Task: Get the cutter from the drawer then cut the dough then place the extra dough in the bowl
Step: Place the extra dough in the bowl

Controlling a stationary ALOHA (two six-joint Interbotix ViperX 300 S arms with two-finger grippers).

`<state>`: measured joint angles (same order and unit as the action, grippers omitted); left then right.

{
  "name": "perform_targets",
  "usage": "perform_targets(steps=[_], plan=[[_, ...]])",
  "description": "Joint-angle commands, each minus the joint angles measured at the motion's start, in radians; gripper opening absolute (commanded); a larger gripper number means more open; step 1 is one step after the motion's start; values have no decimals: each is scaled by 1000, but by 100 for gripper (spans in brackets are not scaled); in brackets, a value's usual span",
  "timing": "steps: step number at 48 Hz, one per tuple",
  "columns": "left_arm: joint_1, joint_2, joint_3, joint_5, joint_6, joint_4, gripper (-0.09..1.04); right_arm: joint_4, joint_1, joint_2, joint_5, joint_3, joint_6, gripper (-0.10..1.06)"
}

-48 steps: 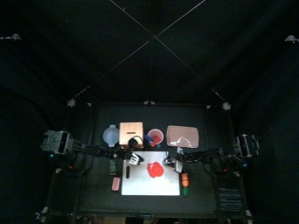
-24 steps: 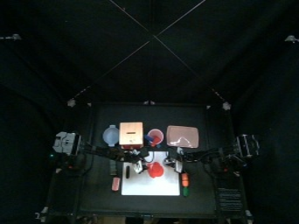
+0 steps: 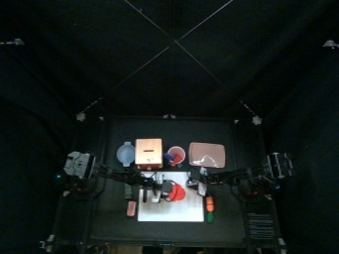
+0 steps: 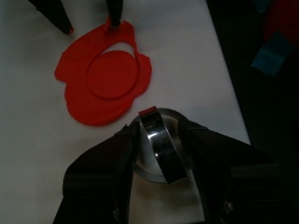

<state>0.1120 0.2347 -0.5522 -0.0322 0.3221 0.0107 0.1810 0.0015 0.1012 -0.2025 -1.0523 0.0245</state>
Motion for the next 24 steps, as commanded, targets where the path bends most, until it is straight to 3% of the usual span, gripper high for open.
perform_targets(steps=[1, 7, 16, 24], plan=[[-2, 0, 43, 6, 2, -81, 88, 3, 0, 3, 2, 8, 2, 79], [0, 25, 66, -26, 5, -164, 88, 3, -2, 0, 2, 12, 2, 79], [3, -8, 83, -212, 8, -201, 87, 6, -2, 0, 14, 14, 2, 79], [8, 5, 95, -192, 23, -247, 87, 5, 0, -11, 14, 23, 2, 79]])
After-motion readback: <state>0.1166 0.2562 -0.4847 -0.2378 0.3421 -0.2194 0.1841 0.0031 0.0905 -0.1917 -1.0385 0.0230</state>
